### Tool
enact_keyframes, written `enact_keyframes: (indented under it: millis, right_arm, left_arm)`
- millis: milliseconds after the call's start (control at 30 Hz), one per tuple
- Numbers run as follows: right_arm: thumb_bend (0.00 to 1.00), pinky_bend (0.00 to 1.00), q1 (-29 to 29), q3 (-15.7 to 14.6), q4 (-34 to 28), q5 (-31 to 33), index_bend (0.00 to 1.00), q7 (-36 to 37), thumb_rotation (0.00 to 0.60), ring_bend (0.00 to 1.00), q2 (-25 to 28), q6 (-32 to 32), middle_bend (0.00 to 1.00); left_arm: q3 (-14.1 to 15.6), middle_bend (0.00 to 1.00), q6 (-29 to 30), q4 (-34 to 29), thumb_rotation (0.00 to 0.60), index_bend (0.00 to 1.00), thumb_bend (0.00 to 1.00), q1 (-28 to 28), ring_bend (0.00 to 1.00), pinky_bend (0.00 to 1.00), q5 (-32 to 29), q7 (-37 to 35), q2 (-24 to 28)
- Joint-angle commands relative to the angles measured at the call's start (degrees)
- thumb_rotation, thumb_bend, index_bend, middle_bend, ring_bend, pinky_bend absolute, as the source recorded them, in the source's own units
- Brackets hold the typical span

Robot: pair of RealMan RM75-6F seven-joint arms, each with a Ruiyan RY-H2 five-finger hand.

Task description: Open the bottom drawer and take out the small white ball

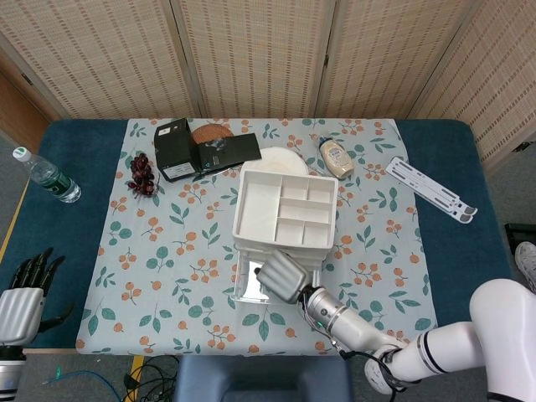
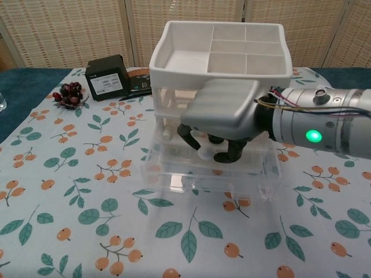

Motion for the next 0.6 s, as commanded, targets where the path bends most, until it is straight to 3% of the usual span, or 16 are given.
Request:
enact_keyframes:
  millis: [33, 400, 600]
  right_arm:
    - [0.41, 1.00, -1.6, 0.4, -2.9, -3.7, 0.52, 1.6, 0.600, 1.00, 2.1, 2.5, 1.00]
    - [0.41, 1.00, -10.1, -2.7, -13.0, -17.9, 0.52, 5.0, 0.600, 1.00, 10.9, 12.2, 1.00]
    - [0.41, 1.00, -16.1, -6.9, -14.9, -24.0, 0.52, 7.1, 0.600, 1.00, 16.4, 15.2, 1.00]
  left_arm:
    - [-0.1, 0.00, -0.1, -0.2, 0.600, 0.11, 0.25, -0.1, 0.05, 0.07, 0.1, 0.2, 0.1]
    - [-0.2, 0.00, -0.8, -1.3, 0.600, 0.11, 0.25, -1.1, 0.05, 0.07, 0.7, 1.1, 0.2]
    - [-0.2, 0.00, -1.1, -2.0, 0.600, 0.11, 0.25, -1.6, 0.05, 0.07, 1.0, 1.7, 0.3]
